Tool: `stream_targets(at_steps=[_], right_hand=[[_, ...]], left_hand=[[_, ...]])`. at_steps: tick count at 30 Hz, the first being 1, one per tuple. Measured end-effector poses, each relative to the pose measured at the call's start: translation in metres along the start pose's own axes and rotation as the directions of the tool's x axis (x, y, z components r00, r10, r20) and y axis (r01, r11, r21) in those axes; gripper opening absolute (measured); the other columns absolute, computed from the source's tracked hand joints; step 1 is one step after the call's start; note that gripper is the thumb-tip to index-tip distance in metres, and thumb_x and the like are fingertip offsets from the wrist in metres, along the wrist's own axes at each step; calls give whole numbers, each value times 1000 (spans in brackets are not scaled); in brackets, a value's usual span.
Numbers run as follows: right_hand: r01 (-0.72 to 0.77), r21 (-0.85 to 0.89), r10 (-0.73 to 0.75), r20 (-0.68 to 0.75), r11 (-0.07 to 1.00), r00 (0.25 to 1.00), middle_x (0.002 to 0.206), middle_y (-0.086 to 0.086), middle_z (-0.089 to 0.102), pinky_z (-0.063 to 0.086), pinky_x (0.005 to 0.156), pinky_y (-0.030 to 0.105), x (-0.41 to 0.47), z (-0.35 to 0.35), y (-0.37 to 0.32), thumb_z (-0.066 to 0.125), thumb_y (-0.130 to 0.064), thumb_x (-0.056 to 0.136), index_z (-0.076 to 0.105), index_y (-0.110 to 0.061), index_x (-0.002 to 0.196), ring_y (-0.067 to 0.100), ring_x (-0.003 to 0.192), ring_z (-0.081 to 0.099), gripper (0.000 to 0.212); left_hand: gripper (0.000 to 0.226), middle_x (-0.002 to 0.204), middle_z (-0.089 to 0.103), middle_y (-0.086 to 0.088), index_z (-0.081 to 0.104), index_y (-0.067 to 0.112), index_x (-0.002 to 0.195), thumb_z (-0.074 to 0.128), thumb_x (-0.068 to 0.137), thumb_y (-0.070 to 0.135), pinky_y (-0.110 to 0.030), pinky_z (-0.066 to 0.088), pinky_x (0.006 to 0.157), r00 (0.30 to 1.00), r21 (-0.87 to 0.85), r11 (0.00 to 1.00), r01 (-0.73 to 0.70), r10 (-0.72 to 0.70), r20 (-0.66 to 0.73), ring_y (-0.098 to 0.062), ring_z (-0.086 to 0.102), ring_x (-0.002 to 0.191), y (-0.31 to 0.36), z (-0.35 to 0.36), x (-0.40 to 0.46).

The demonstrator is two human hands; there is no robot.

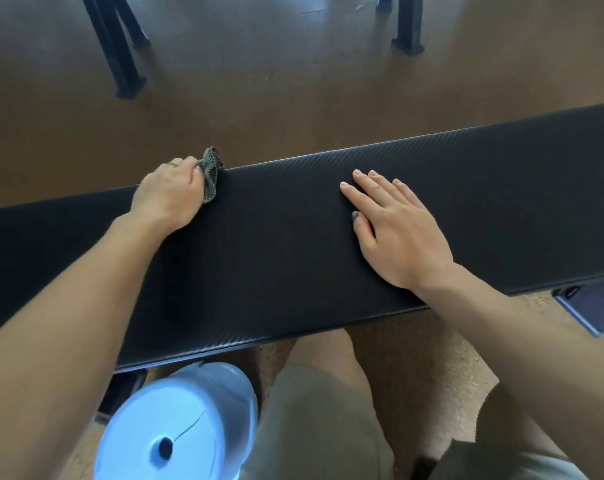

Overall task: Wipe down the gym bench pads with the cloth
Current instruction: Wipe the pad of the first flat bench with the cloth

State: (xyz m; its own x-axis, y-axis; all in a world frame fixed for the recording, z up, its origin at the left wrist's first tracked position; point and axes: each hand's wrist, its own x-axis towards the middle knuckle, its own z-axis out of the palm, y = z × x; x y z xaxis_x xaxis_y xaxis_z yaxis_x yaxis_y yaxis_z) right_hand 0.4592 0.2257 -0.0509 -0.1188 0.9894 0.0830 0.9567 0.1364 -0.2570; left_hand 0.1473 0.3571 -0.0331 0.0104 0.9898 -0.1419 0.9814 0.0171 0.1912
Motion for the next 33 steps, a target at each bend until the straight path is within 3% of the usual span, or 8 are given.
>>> stream_targets(at_steps=[3,11,14,18,22,28,30,33], right_hand=[[9,-7,-9,-2,1000,1000,167,-1,31,16,128,42,1,1,-1,22,-37,105,38,-26,159,17,156,23,57],[-63,198,87,-112,978,990,163,9,38,17,128,31,0,-3,1,30,-25,111,35,-5,158,19,154,29,51],[-127,242,151,-87,962,985,162,13,39,14,127,32,2,-9,7,31,-22,111,37,-4,157,23,154,30,49],[-168,-27,169,30,985,985,168,8,28,6,128,45,18,-32,56,24,-37,110,29,-18,162,25,157,19,56],[-235,-75,245,180,969,953,173,1,10,2,128,49,21,-54,117,18,-45,109,16,-23,165,23,159,6,60],[-129,-70,138,149,989,979,174,1,2,-4,128,49,-1,-41,124,16,-46,108,10,-20,166,22,160,-3,63],[-102,-47,108,157,994,982,173,4,4,-3,128,50,-2,-43,123,18,-45,109,13,-19,165,24,160,-2,63],[10,26,-15,194,1000,981,173,5,9,0,129,48,-5,-47,115,20,-43,110,18,-20,165,23,160,2,60]], left_hand=[[38,127,58,-17,54,11,112,22,108,29,-50,41,99,999,55,998,8,-6,-32,-40,52,116,25,5,-1],[45,146,47,-16,47,10,138,22,109,33,-46,29,110,981,129,972,-195,195,7,-36,43,132,151,33,-12],[46,149,45,-16,45,10,140,21,109,33,-46,27,112,982,139,972,-188,188,16,-36,40,135,177,42,-15],[54,166,23,-13,25,13,159,21,110,34,-43,11,125,981,101,976,-195,196,3,-31,18,153,191,51,-37],[57,172,3,-4,7,19,164,18,111,35,-36,-2,128,957,68,955,-289,287,34,-20,0,158,219,63,-97],[57,171,10,0,16,22,164,15,110,38,-34,0,128,939,116,933,-340,343,-4,-14,6,158,229,80,-202],[58,170,17,0,21,21,163,15,108,39,-36,6,128,950,146,941,-306,311,-11,-15,13,157,234,84,-224],[55,171,12,2,13,25,164,16,111,38,-35,4,128,970,118,963,-241,241,16,-14,7,158,242,82,-218]])
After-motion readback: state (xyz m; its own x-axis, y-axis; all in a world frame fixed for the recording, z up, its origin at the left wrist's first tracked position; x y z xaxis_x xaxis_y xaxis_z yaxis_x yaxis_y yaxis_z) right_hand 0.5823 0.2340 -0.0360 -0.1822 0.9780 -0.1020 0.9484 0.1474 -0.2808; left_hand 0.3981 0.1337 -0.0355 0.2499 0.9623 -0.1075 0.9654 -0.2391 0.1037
